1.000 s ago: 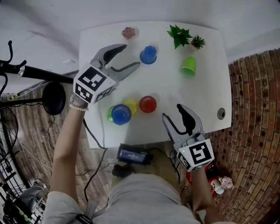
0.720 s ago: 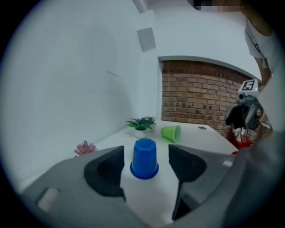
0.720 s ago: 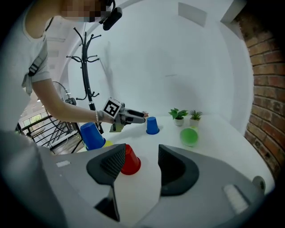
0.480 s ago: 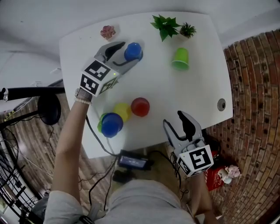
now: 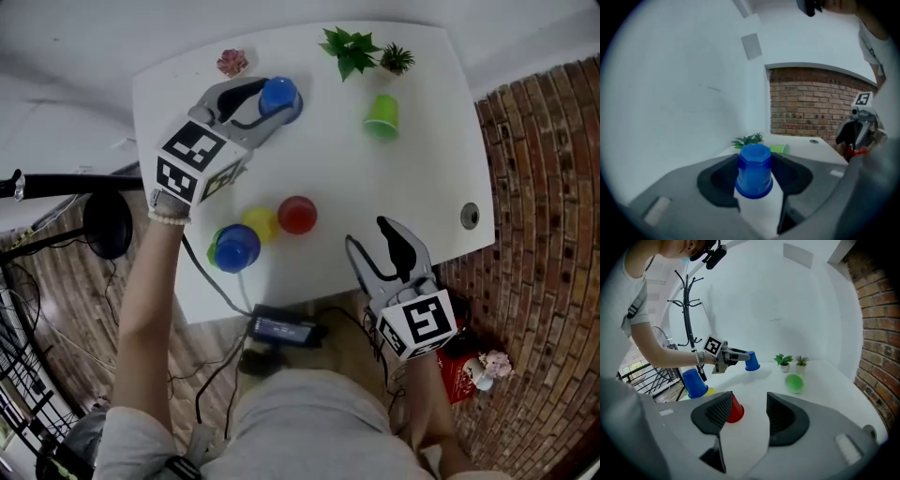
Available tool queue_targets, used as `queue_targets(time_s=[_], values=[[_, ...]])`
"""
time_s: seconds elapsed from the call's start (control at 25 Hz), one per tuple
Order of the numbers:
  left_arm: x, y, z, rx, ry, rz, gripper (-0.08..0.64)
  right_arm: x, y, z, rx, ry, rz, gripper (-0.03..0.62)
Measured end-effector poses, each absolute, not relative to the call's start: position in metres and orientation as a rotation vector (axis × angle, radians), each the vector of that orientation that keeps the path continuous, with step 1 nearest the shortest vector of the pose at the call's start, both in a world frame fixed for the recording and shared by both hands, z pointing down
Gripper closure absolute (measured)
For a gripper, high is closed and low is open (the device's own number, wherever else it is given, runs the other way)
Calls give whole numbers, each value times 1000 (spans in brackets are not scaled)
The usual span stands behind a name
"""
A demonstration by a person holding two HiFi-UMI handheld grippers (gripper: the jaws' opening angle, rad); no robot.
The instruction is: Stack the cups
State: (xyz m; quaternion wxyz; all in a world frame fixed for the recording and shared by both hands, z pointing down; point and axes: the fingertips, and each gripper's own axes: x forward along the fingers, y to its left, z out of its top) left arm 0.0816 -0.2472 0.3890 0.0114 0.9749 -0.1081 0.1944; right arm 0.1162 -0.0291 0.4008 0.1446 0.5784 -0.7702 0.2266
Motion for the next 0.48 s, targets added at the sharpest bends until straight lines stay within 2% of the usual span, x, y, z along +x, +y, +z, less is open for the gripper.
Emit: queue_targets(time_s=[0.48], values=[[40, -191, 302, 3121, -536, 596, 351, 106, -51, 364, 1470, -2388, 421, 376]])
